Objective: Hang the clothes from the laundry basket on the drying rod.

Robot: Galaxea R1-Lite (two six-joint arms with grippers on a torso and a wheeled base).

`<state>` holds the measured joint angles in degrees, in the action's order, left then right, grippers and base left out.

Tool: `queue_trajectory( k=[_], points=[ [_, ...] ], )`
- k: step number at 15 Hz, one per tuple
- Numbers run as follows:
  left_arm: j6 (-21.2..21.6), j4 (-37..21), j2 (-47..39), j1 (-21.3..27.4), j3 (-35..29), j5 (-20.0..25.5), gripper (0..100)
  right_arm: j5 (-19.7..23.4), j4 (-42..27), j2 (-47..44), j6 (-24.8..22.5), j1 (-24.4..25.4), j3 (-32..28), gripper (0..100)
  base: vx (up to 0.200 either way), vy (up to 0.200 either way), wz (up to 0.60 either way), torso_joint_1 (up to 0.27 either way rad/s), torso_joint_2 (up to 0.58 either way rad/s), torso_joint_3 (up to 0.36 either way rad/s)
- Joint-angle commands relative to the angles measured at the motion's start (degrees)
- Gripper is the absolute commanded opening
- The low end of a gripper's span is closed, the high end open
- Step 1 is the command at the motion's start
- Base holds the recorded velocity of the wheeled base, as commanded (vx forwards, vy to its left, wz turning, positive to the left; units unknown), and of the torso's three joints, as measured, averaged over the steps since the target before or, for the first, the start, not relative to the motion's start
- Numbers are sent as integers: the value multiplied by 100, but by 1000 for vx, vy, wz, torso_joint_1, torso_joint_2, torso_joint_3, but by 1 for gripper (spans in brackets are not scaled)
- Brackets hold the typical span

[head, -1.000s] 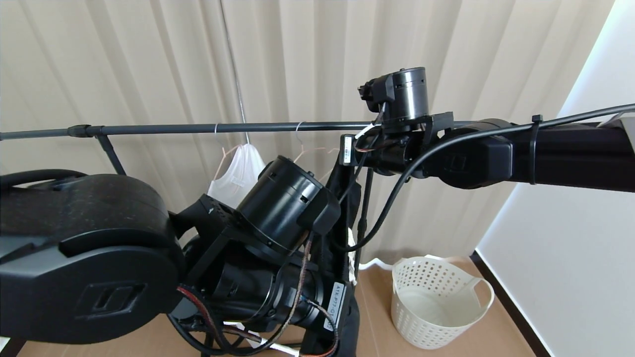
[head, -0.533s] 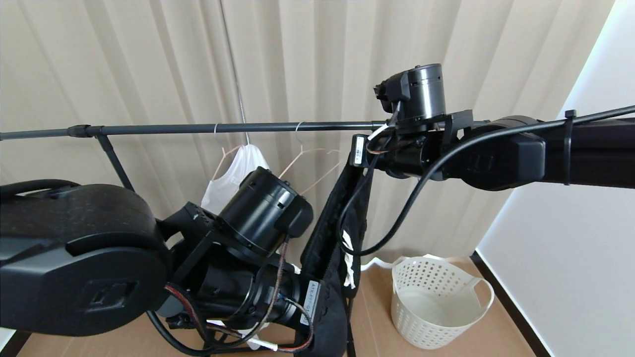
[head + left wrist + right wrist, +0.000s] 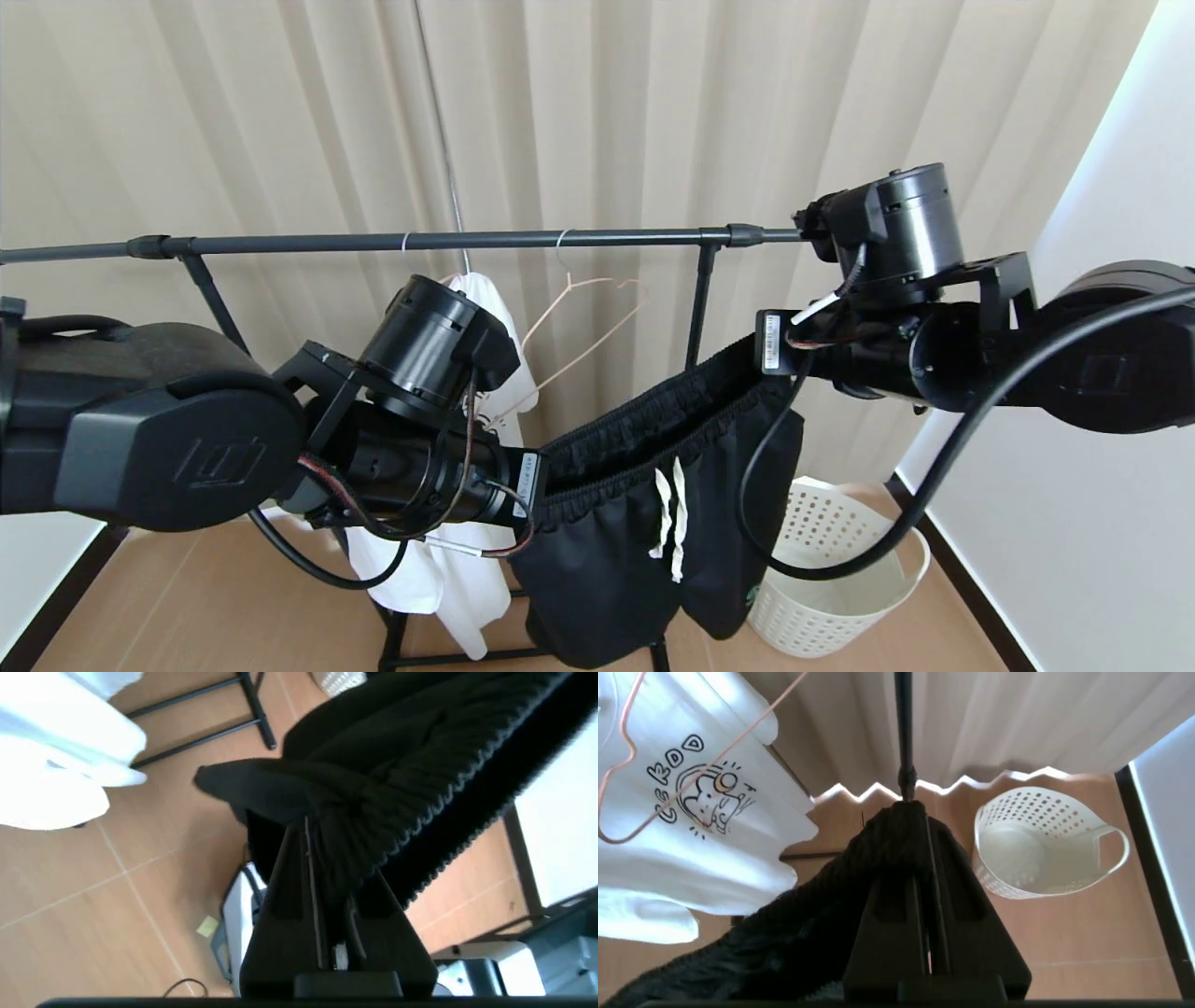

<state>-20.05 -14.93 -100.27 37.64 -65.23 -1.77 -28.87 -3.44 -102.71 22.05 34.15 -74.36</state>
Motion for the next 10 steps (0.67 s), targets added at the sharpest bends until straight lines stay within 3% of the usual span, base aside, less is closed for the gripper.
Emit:
queue_trajectory(
  k=[1,3,4,6,10],
  points=[
    [45,-1,-133,-73,-86,-61,0,-5,19,480,10,-4,326,0,0,0,0,0,0,0],
    [151,8,-125,-73,-86,-78,0,13,27,541,36,4,458,0,0,0,0,0,0,0],
    [239,8,-98,-64,-77,-131,100,4,27,576,36,4,484,0,0,0,0,0,0,0],
    [458,8,-19,-82,-42,-315,100,21,19,743,10,-4,484,0,0,0,0,0,0,0],
    [467,52,297,-249,72,-61,100,39,27,620,10,-66,484,0,0,0,0,0,0,0]
  ],
)
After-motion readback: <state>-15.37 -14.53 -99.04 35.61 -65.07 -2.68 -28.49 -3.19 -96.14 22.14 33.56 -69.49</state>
